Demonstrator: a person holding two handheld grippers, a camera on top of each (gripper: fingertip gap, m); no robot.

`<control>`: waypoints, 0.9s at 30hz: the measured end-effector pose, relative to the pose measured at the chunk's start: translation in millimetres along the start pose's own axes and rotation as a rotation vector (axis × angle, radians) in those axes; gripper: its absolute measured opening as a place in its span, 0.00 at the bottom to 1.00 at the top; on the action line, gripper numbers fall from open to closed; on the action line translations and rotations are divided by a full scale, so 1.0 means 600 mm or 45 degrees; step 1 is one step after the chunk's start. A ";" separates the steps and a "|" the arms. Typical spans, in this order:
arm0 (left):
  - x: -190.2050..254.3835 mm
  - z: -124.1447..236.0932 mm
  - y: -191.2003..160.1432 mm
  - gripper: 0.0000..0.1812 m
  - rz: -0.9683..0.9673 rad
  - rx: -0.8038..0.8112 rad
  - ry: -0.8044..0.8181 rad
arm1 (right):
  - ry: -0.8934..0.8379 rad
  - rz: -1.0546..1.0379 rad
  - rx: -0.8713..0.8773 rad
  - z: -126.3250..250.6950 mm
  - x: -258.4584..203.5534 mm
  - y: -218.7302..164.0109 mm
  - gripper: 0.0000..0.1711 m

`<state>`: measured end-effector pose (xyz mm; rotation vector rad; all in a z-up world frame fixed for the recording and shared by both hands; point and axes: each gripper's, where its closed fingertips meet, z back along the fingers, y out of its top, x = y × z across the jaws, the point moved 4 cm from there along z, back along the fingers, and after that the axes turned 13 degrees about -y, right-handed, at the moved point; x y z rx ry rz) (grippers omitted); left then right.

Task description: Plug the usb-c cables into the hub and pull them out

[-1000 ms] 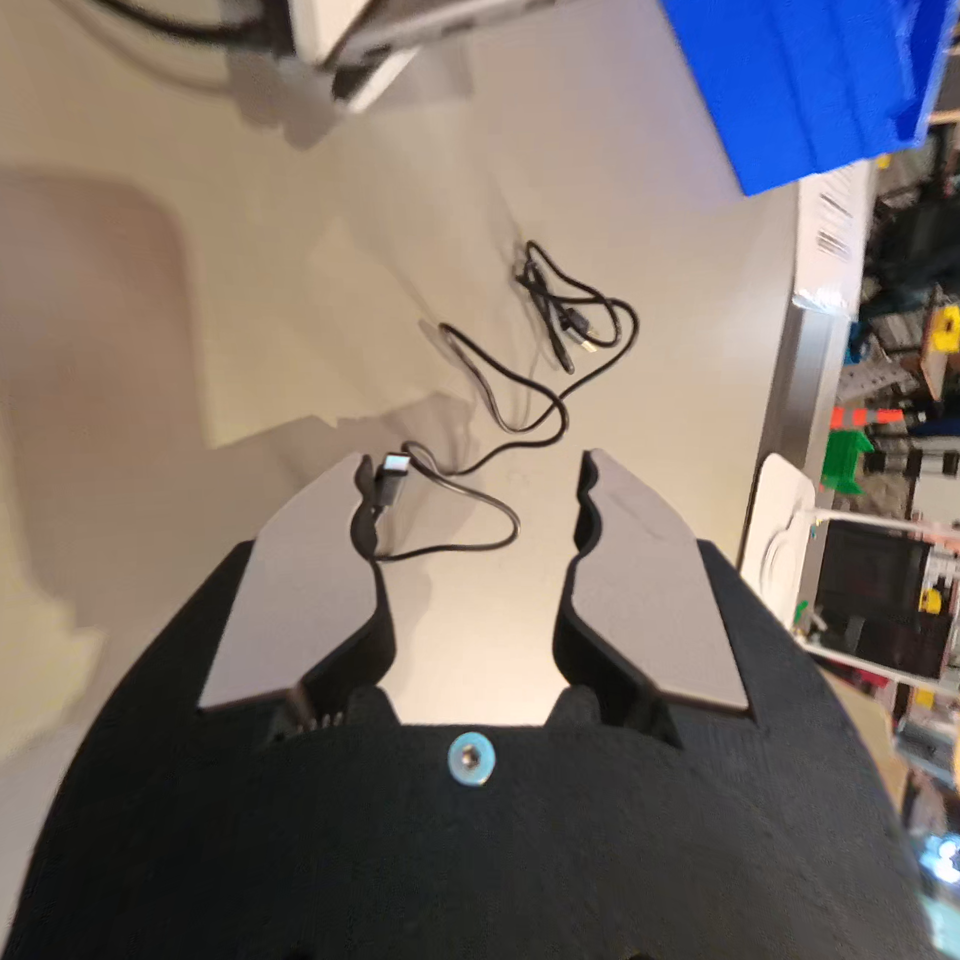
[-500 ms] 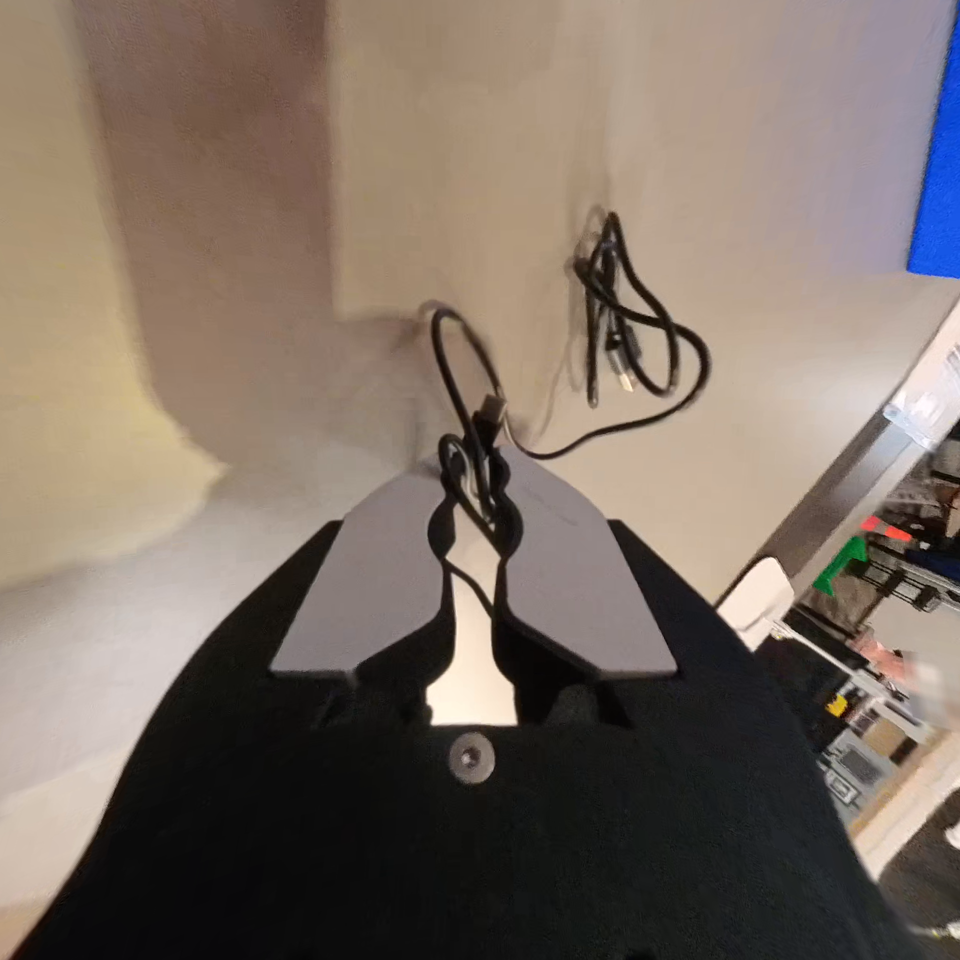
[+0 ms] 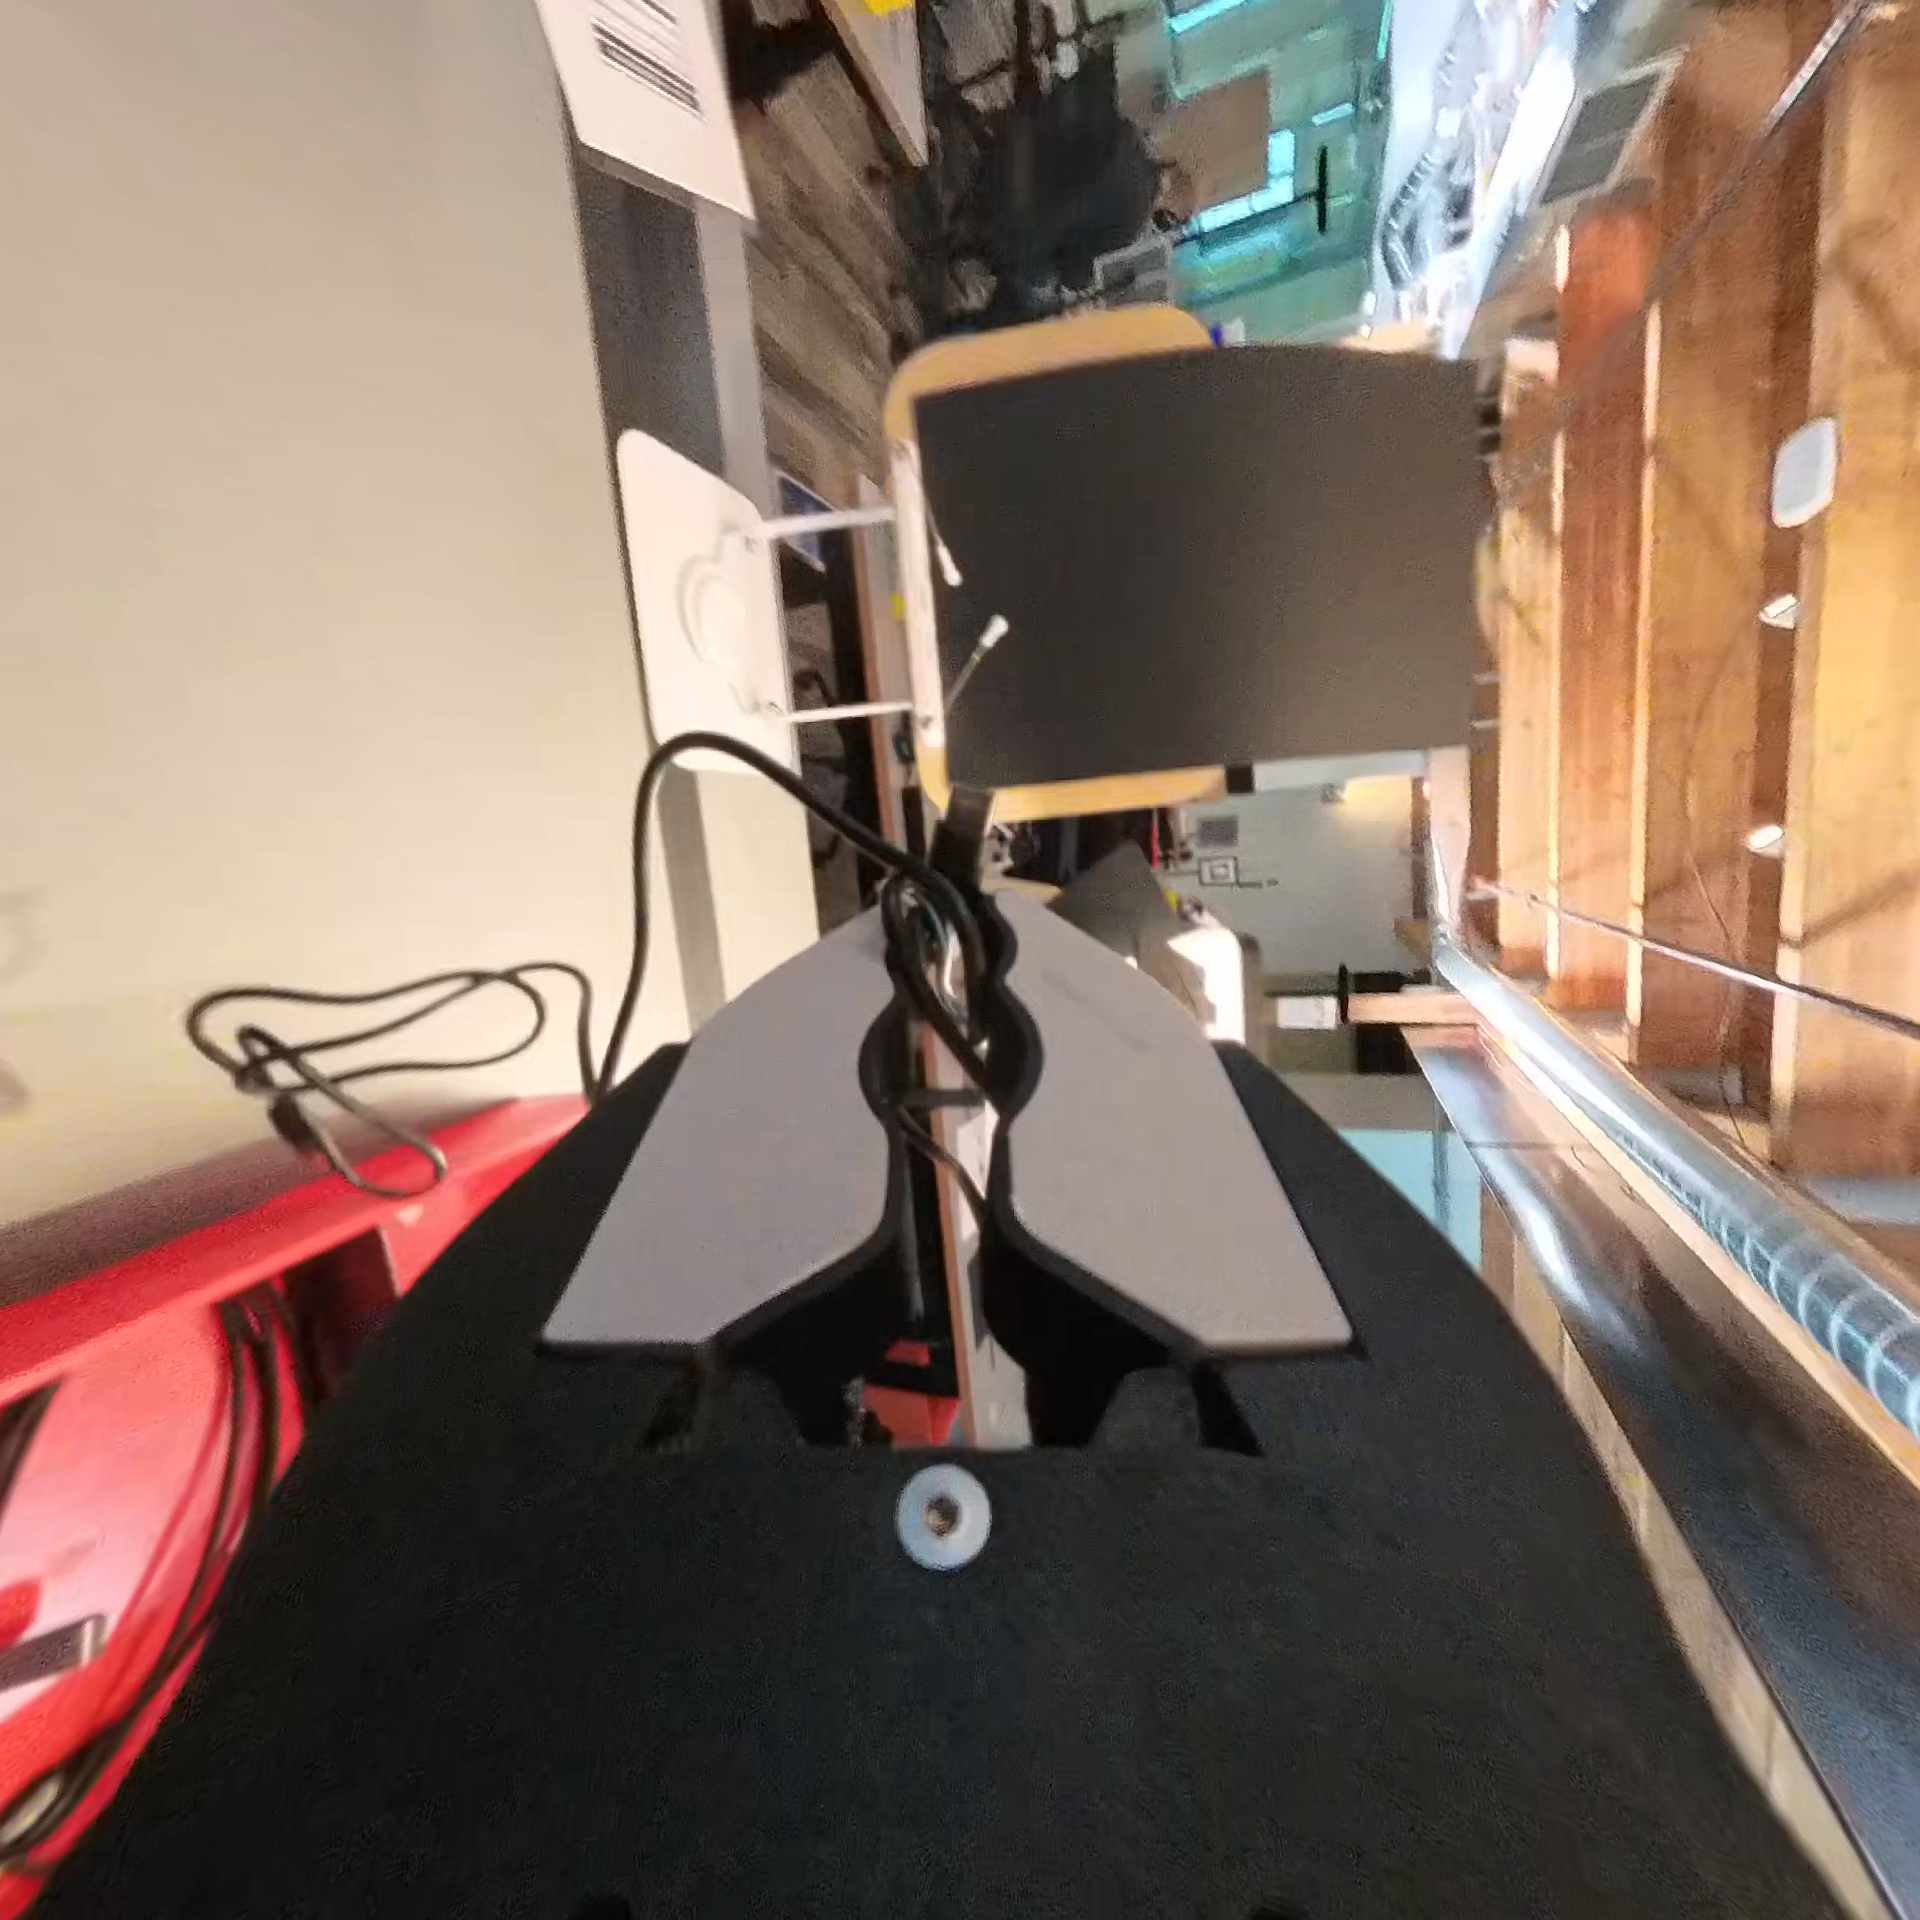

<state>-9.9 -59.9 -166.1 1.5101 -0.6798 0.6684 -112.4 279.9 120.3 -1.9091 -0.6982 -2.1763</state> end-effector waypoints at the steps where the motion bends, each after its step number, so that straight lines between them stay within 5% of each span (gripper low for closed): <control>1: 0.000 -0.001 -0.001 0.06 0.003 -0.008 -0.003 | -0.036 -0.011 -0.045 0.020 0.026 -0.017 0.05; 7: 0.002 -0.004 -0.003 0.06 -0.001 -0.033 -0.014 | -0.002 -0.127 -0.345 0.087 0.039 -0.135 0.05; 14: 0.005 -0.003 -0.004 0.06 -0.006 -0.029 -0.023 | 0.484 -0.321 -0.728 0.065 -0.212 -0.278 0.07; 17: 0.004 -0.002 -0.003 0.06 -0.002 -0.025 -0.010 | 0.598 -0.345 -0.912 0.066 -0.273 -0.313 0.27; 23: -0.004 0.002 0.026 0.06 -0.008 0.120 0.054 | 0.387 -0.443 -0.843 0.065 -0.192 -0.249 0.36; 27: 0.017 -0.008 0.081 0.06 -0.071 0.320 -0.029 | 0.427 -0.487 -0.624 0.037 -0.208 -0.122 0.35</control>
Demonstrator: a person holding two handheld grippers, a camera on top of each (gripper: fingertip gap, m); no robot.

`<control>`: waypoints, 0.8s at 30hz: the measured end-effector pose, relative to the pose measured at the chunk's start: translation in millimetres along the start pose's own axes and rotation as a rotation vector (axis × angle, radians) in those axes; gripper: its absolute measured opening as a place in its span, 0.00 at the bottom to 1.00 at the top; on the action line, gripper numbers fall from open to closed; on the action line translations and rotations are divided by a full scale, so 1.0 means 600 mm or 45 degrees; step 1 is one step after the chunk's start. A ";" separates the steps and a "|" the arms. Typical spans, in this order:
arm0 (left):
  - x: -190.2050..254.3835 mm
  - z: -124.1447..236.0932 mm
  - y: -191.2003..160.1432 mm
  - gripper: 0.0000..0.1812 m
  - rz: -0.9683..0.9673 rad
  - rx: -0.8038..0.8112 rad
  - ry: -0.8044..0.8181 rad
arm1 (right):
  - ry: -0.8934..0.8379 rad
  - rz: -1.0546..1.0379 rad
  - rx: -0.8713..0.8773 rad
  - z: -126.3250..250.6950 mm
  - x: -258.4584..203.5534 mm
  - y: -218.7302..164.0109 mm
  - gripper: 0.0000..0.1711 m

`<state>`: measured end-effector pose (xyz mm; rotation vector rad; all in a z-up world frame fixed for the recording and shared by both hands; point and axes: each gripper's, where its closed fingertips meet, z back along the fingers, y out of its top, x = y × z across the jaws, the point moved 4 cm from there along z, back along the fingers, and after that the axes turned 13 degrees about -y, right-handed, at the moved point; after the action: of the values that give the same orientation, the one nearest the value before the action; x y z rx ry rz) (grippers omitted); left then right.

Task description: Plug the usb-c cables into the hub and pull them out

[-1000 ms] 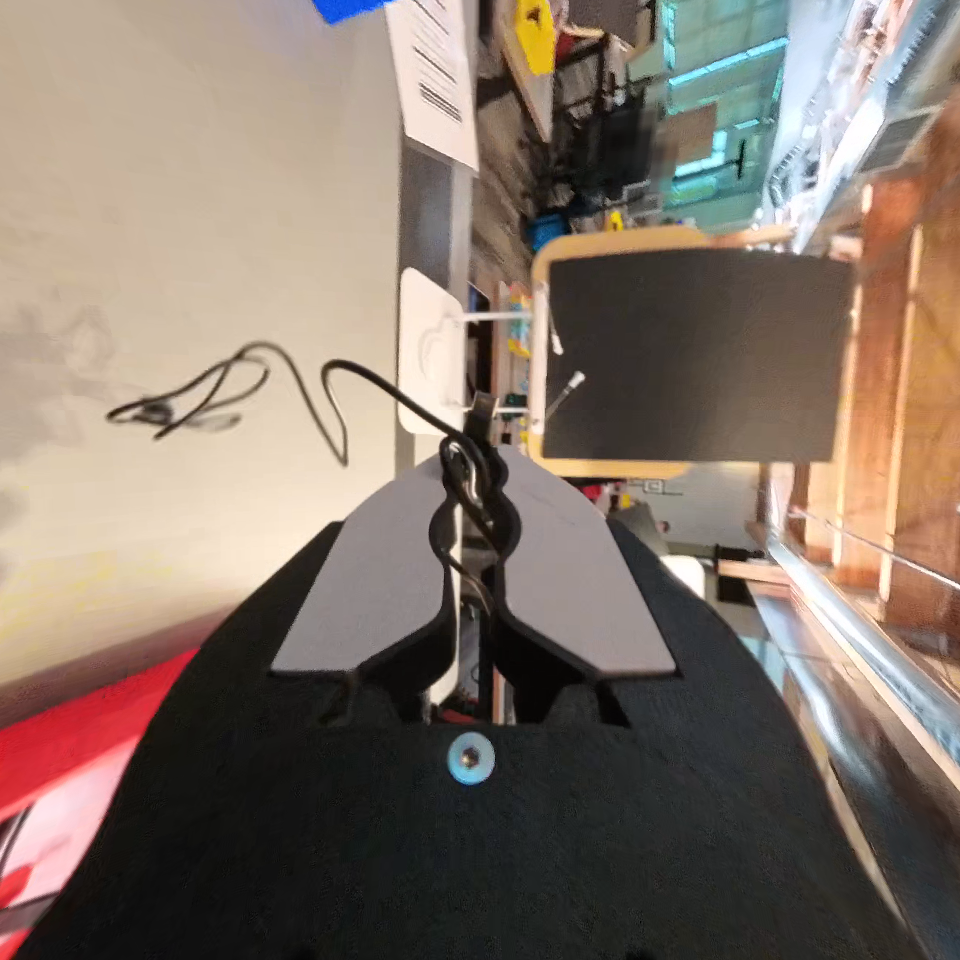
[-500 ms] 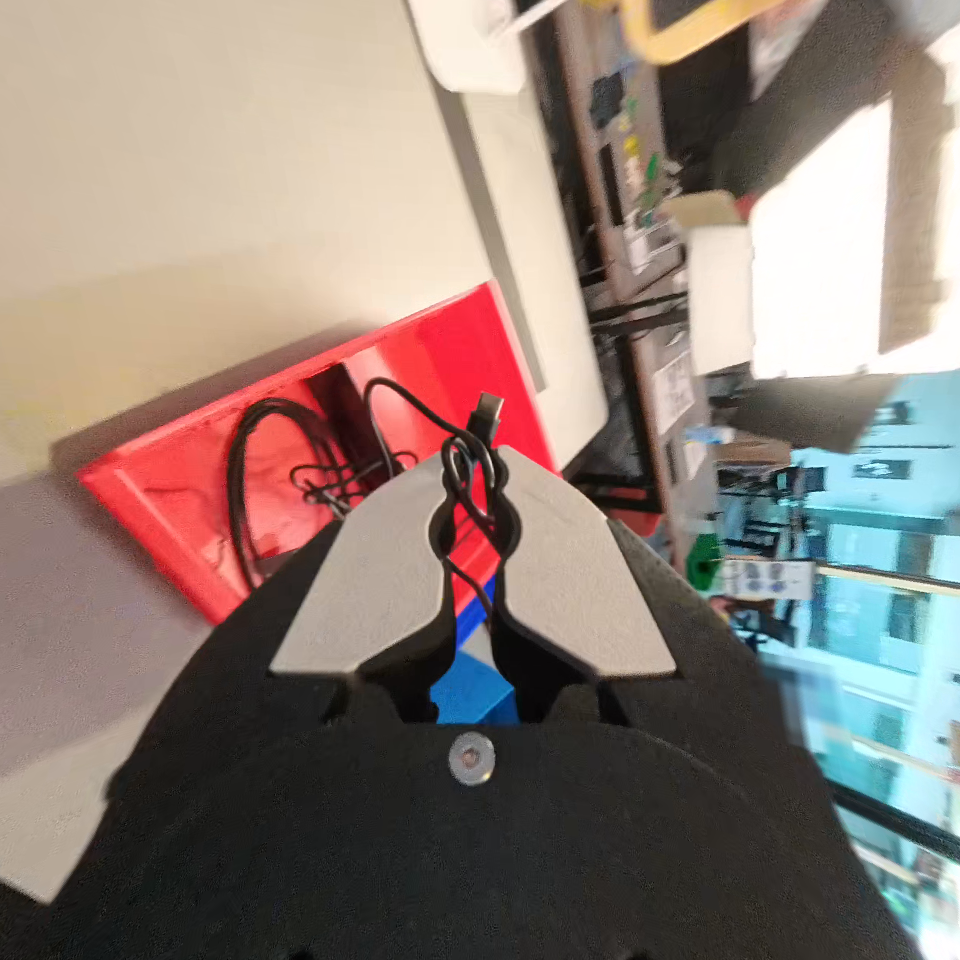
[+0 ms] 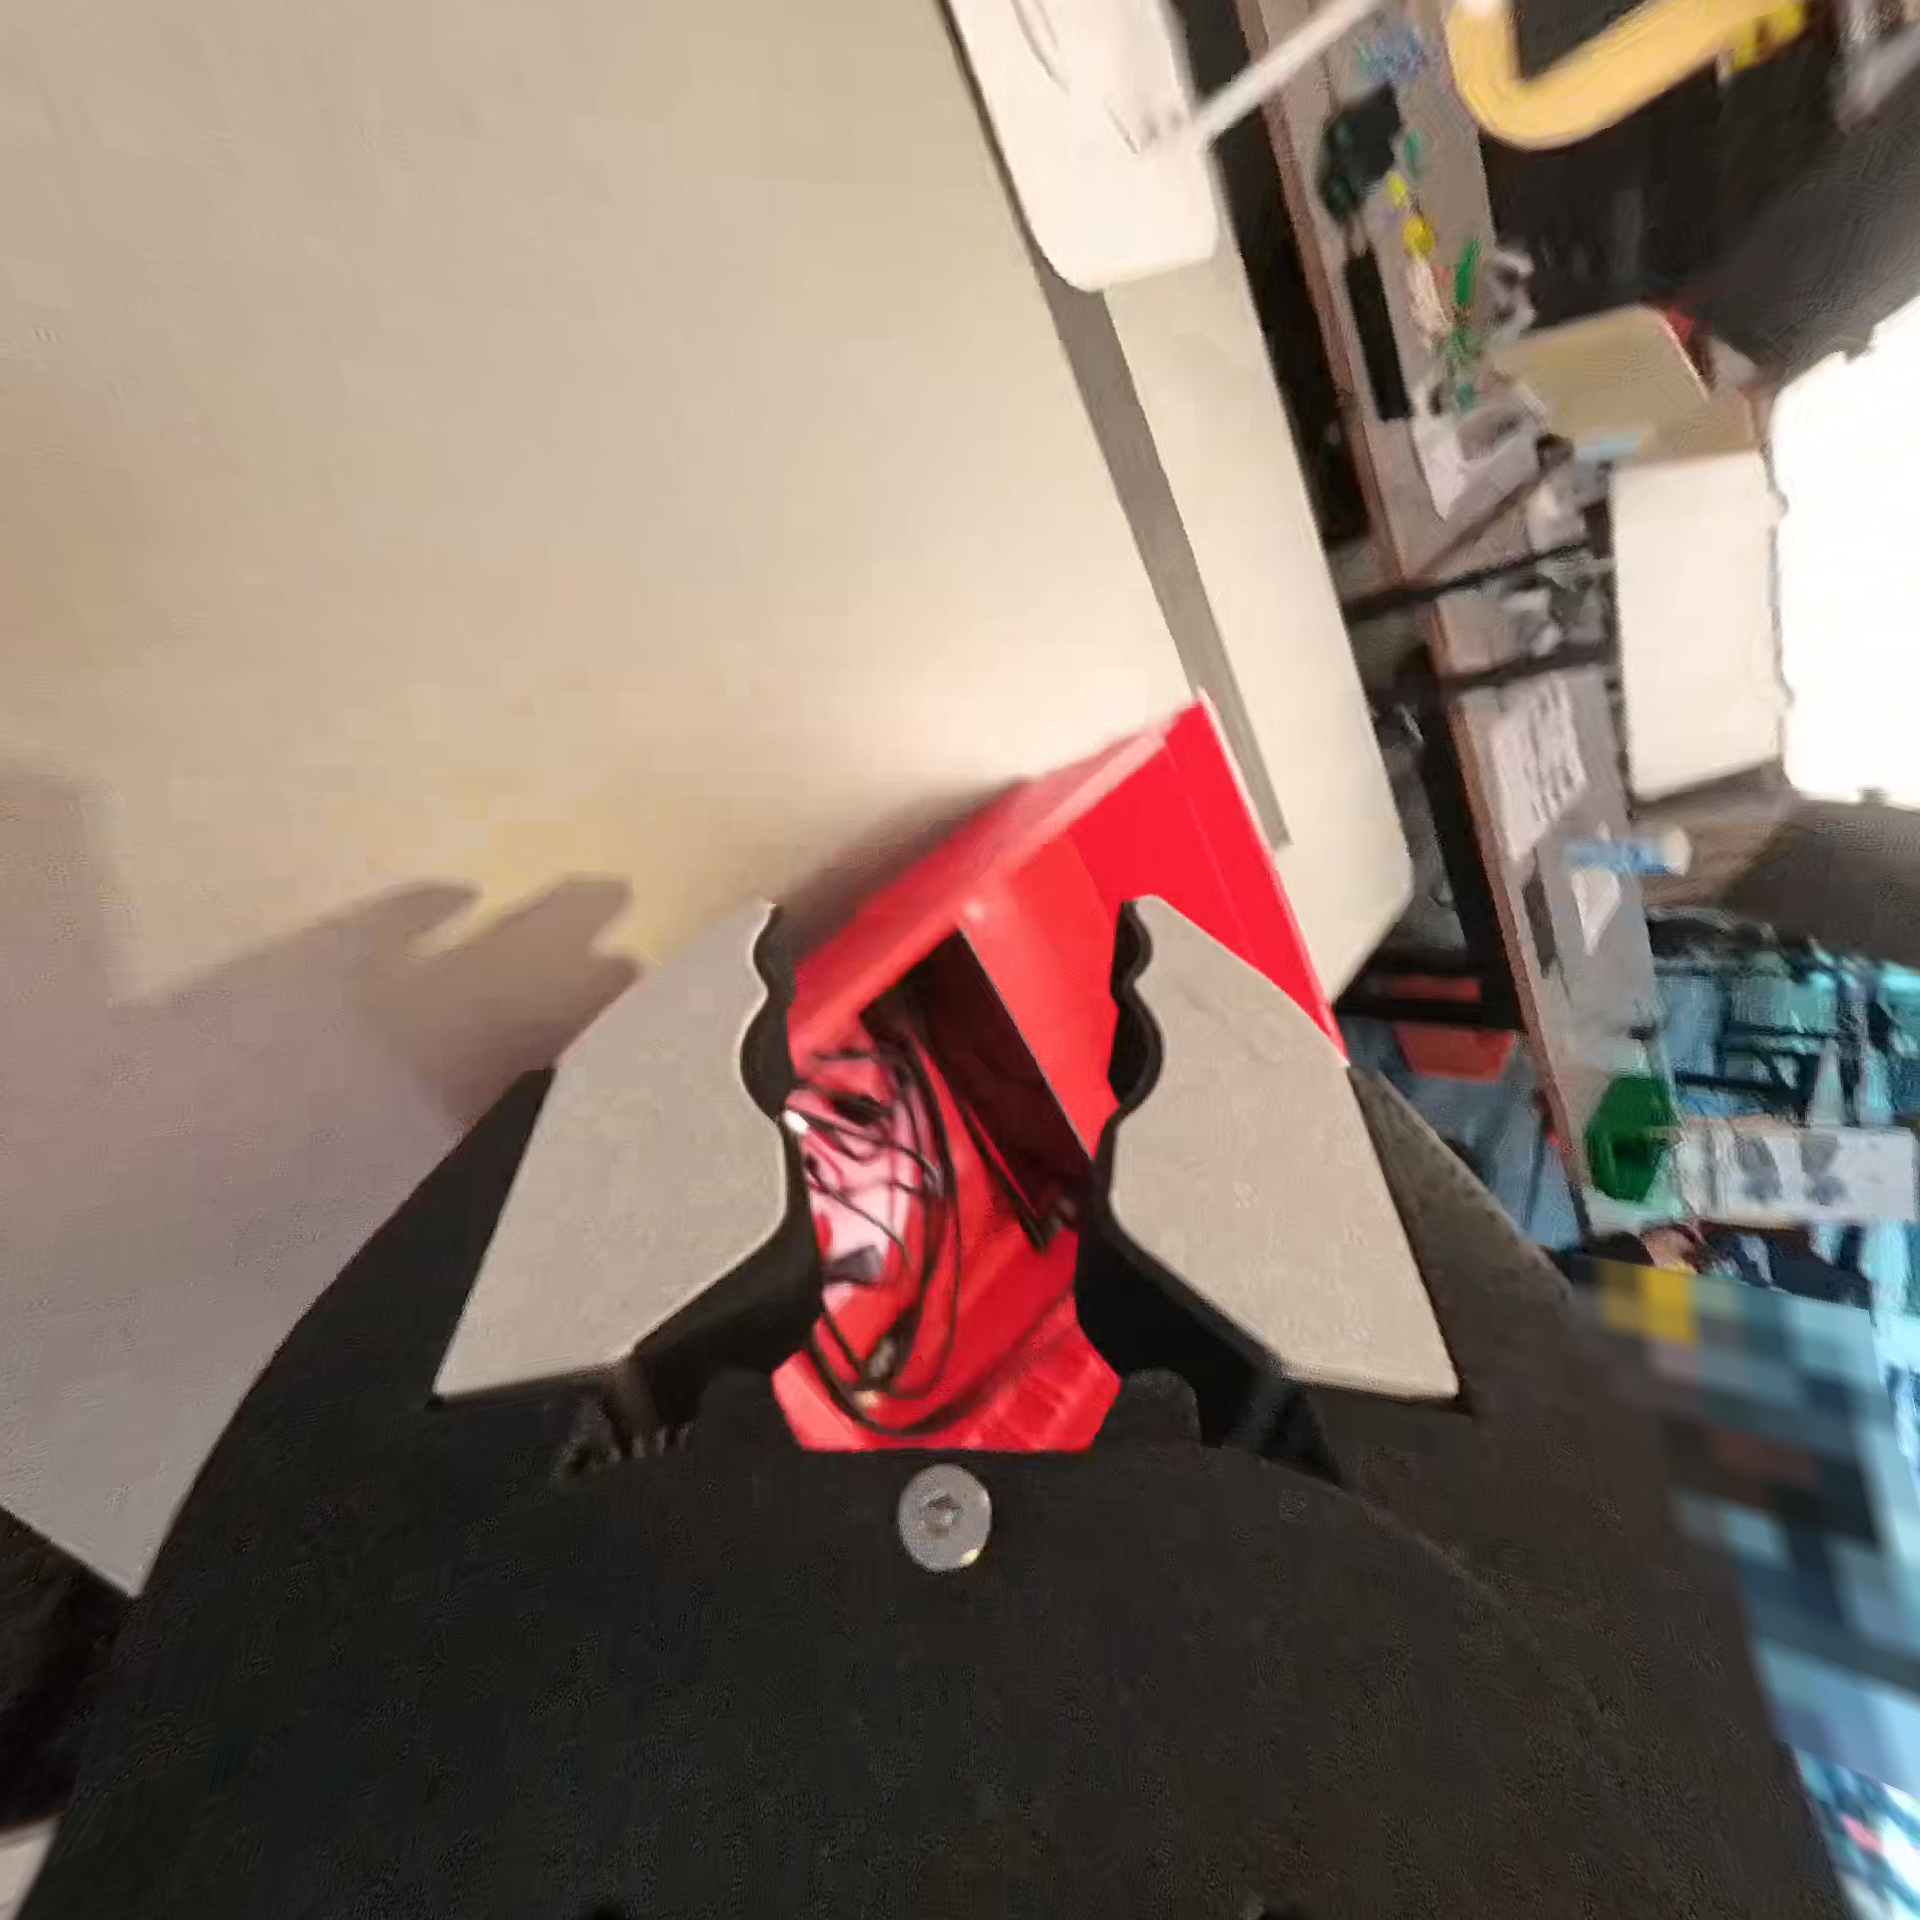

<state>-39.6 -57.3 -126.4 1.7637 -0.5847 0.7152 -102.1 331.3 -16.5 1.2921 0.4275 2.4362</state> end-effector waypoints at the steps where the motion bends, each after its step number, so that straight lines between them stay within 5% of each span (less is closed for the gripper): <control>1: 0.005 -0.009 0.011 0.06 -0.037 0.027 -0.013 | 0.087 -0.008 0.078 -0.002 -0.040 0.035 0.35; 6: 0.032 -0.064 0.044 0.06 -0.177 0.129 -0.118 | 0.699 -0.114 0.399 -0.010 -0.294 0.202 0.37; 9: 0.041 -0.092 0.045 0.06 -0.207 0.164 -0.171 | 0.943 -0.262 0.466 -0.011 -0.385 0.270 0.38; 11: 0.044 -0.105 0.039 0.06 -0.214 0.170 -0.191 | 0.950 -0.362 0.452 -0.025 -0.402 0.297 0.20; 15: 0.049 -0.107 0.035 0.06 -0.167 0.222 -0.260 | 0.824 -0.492 0.472 -0.042 -0.354 0.293 0.00; 24: 0.022 -0.108 -0.032 0.19 -0.115 -0.078 -0.197 | 0.404 -0.704 0.494 0.004 -0.060 0.175 0.00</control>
<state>-28.9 9.4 -115.2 1.7869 -0.6205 0.4966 -98.4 221.8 2.6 0.7582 1.2130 2.1274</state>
